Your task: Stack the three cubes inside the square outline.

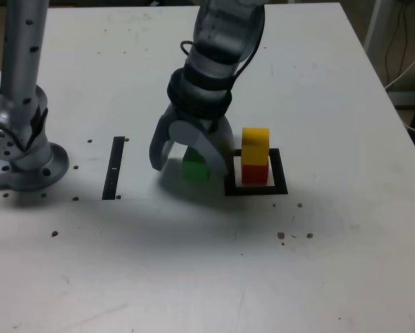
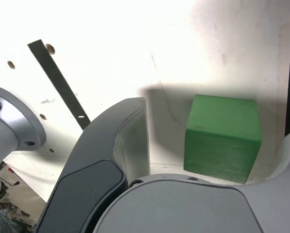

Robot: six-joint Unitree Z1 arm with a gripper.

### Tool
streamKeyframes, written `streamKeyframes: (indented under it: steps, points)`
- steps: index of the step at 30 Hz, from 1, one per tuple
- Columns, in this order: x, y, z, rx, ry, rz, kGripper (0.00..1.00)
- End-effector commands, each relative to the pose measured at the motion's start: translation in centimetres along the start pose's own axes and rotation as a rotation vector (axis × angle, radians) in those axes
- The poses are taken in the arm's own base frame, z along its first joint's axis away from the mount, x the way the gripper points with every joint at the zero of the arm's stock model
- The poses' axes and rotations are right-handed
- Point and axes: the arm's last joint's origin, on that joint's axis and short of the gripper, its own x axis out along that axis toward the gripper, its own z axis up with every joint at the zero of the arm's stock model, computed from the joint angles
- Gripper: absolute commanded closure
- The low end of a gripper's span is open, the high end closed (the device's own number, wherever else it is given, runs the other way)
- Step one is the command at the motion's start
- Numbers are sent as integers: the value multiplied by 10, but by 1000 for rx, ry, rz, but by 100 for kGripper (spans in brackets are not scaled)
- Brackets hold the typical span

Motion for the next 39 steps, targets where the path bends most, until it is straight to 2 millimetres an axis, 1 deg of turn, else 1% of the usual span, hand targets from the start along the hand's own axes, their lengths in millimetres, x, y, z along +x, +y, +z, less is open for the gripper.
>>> streamKeyframes:
  steps: [1, 6, 10, 13, 17, 19, 20, 39]
  points:
    - [2, -1, 2, 4, 6, -2, 9]
    - [4, 0, 4, 3, 9, -7, 15]
    - [7, 0, 5, 2, 6, -12, 25]
    - [7, 0, 6, -2, 3, -12, 36]
    - [7, 0, 6, -5, -6, 0, 57]
    - [6, 0, 7, -4, -10, 6, 64]
    - [6, 0, 7, -4, -12, 8, 66]
    - [5, -1, 4, -2, -14, 4, 67]
